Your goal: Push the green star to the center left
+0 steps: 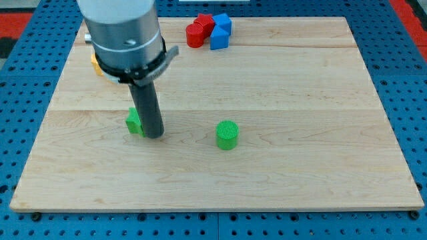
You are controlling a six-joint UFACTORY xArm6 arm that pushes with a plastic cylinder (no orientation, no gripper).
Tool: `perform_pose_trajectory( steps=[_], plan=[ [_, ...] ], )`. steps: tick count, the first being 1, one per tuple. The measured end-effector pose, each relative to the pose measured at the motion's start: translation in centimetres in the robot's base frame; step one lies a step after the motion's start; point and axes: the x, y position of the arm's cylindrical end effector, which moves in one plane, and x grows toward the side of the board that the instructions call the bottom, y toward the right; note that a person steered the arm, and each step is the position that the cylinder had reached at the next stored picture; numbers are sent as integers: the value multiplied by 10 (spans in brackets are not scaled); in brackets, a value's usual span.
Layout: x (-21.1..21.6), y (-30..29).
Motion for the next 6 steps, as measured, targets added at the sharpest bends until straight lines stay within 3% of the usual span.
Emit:
perform_pose_trajectory(
  steps=[2,6],
  plan=[
    [-45,-31],
    [-52,-97]
  ],
)
